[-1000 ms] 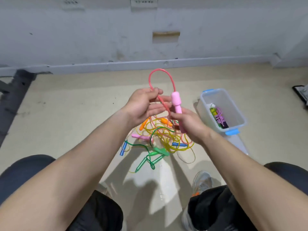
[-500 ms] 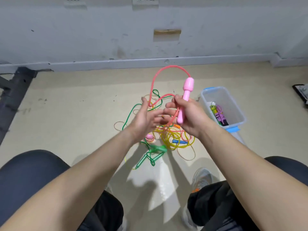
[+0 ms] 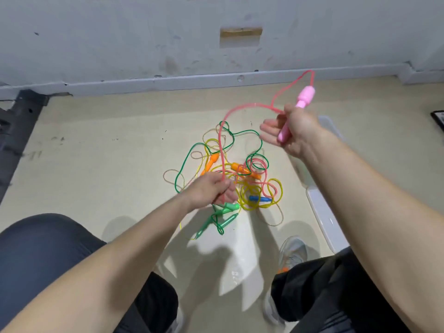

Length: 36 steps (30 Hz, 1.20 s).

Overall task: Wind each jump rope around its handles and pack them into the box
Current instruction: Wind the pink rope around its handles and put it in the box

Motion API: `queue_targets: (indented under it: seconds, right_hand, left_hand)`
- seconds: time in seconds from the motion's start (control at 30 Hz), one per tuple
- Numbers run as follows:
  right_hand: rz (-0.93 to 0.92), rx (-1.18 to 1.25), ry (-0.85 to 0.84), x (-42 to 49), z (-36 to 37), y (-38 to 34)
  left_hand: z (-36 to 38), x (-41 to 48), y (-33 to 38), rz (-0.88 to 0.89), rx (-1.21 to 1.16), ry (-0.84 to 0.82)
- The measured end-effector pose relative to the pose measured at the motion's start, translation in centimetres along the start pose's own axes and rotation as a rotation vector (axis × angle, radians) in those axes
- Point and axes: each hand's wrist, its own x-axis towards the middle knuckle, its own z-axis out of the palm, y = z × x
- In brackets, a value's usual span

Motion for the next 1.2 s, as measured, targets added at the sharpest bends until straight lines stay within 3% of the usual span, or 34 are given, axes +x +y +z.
queue_targets:
  seconds: [0.1,0.23,0.33,0.47,0.53,0.63,0.83,1.0,1.07,1.2]
  right_hand:
    - [0.083,-0.128,-0.091,0.6,-0.8,3.4]
    - [0.144,-0.148,-0.346,-0.4,-0.8,8.6]
    - [0.1,-0.179,-0.471,-1.3,-0.5,10.7]
    - [-0.086,-0.432,-0.446,-2.4,-1.1,10.9]
    - [-0.129,-0.457,-0.373,-2.8,-1.4,10.2]
    - [-0.107,-0.303,-0.335,-3.8,-0.6,8.3]
    - [-0.012,0.167,-0.302,-4.0,1.1,3.3]
    - [-0.064,0.255,-0.158,-3.0,0.3,1.0]
    - [-0.083,0.275,-0.105,-2.4,-0.4,0.7]
    - [-0.029,0.143,-0.073,-1.4,-1.7,2.3]
  left_hand:
    - [-0.9,-0.2,4.4,0.082,-0.225,0.01]
    - [-2.0,-0.4,8.5,0.12,-0.573,0.049]
    - [-2.9,0.1,10.3,0.116,-0.739,0.134]
    - [-4.7,1.3,10.8,0.06,-0.87,0.333]
    - [-4.7,1.8,10.3,0.037,-0.829,0.415]
    - [-2.5,2.0,8.4,0.004,-0.558,0.381]
    - [1.9,0.3,4.1,0.013,-0.215,-0.028]
    - [1.2,0.3,-0.7,0.132,0.328,0.079]
    - [0.2,0.4,-0.9,0.107,0.3,0.127]
    - [-1.0,-0.5,3.3,0.106,0.021,0.128]
